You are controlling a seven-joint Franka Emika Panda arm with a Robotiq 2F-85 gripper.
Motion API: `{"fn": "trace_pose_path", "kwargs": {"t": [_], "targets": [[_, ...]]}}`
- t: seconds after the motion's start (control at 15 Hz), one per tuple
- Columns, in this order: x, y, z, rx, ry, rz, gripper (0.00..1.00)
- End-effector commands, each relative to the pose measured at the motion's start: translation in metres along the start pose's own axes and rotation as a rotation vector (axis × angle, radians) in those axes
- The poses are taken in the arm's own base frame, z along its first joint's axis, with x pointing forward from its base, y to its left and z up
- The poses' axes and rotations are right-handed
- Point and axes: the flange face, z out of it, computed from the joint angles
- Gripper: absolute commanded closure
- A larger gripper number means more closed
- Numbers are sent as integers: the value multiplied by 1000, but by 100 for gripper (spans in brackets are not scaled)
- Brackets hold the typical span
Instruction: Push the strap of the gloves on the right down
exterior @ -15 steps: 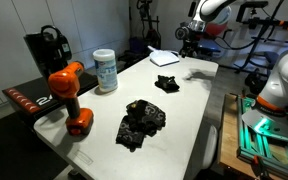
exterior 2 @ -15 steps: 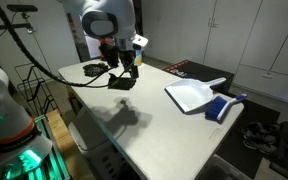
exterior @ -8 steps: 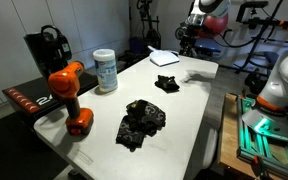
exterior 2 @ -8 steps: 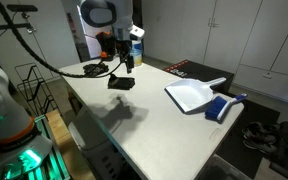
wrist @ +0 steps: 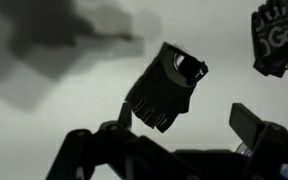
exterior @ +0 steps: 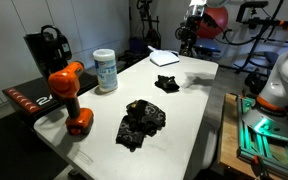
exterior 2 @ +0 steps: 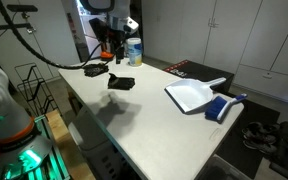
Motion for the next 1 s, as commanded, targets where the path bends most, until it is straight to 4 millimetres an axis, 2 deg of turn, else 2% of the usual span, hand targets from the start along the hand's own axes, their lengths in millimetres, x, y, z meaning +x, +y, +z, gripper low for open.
{"fn": "trace_pose_path", "kwargs": {"t": [0.0,0.53,0.6,0.67,0.93], "targets": [[0,-18,-1,38,-50,29,0],[0,-45,-5,32,-87,61,0],[4,-45,-6,0,-49,60,0],[-2,-39,-6,16,-57,43,0],[1,-43,-8,13,-52,46,0]]}}
